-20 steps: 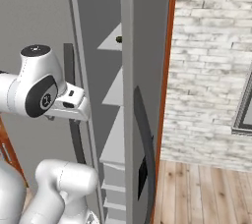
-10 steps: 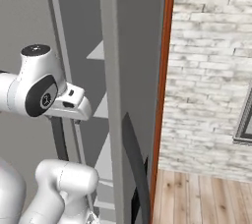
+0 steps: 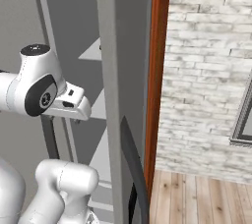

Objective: Take the squash, bell pepper, and lemon wedge from the freezer and place them in the bowl on the counter.

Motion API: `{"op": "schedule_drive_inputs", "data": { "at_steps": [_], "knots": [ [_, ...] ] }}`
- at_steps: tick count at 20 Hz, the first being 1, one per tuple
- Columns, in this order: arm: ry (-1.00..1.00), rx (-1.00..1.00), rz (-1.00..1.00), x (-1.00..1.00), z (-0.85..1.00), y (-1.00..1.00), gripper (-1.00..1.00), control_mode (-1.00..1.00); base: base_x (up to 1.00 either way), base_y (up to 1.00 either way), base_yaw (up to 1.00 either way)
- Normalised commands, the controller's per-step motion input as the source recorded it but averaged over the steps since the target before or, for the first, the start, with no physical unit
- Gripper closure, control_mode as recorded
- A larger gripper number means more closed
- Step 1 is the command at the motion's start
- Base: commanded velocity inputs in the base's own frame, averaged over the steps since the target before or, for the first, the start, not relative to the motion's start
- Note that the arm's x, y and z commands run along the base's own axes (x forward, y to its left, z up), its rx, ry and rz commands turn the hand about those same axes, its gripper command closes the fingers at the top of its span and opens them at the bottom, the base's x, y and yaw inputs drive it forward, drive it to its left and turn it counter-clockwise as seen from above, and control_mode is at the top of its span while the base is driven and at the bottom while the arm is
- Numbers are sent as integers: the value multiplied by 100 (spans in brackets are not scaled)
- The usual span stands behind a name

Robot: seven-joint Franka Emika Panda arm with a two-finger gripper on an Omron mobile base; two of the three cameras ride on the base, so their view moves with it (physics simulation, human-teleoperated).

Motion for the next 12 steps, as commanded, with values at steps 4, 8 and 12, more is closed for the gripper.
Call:
{"op": "schedule_drive_inputs", "data": {
  "at_steps": [4, 8, 12],
  "knots": [
    [0, 0, 0, 0, 0, 0, -100, 100, 1, -54, 0],
    [0, 0, 0, 0, 0, 0, -100, 100, 0, -53, 0],
    [0, 0, 0, 0, 0, 0, -100, 100, 13, -42, 0]
  ]
}}
